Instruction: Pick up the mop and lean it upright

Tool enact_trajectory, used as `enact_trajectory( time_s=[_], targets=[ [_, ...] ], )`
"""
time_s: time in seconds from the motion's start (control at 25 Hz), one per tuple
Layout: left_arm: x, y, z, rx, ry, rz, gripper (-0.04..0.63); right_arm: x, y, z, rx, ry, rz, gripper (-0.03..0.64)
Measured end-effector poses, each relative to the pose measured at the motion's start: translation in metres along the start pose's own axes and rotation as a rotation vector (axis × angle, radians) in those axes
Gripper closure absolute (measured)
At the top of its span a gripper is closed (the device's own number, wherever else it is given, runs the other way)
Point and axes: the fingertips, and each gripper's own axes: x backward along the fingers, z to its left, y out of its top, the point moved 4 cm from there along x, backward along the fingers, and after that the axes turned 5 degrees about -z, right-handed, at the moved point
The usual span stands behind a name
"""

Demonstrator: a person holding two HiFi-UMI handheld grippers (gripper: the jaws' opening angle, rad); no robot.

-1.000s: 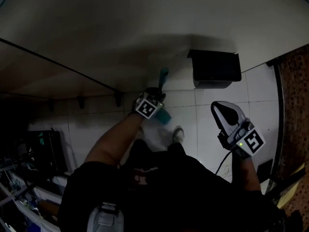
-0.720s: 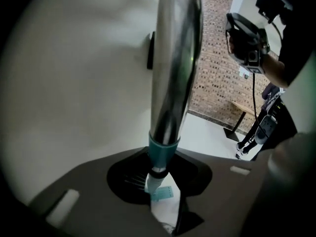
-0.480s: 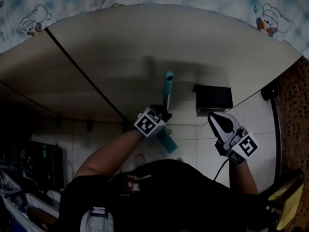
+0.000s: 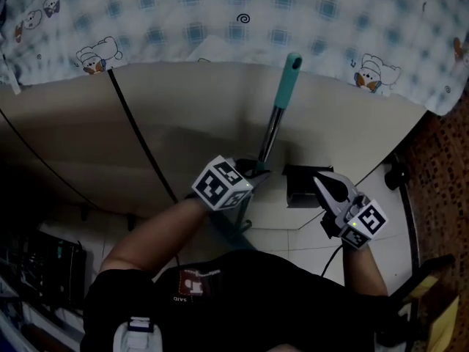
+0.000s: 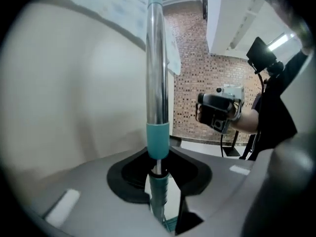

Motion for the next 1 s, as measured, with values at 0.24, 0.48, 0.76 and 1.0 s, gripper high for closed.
enact_trajectory(
  time_s=[0.24, 0.48, 0.76, 1.0],
  targets=[
    [0.023, 0.059, -0.007, -0.012, -0.03, -0.091, 0.494, 0.002, 0.013, 0.001, 0.02, 0.013, -0.019, 0.601],
    [0.04, 0.104, -0.008, -0.028, -0.045, -0.161, 0.492, 0.002, 0.021, -0.001, 0.03, 0.017, -0.03, 0.601],
    [0.058, 0.14, -0.007, -0.035, -0.053, -0.214, 0.491, 0.006, 0.028, -0.005, 0.009, 0.007, -0.041, 0.601],
    [0.064, 0.155, -0.01, -0.049, -0.063, -0.226, 0.491, 0.011, 0.029, -0.002, 0.007, -0.002, -0.04, 0.601]
  ],
)
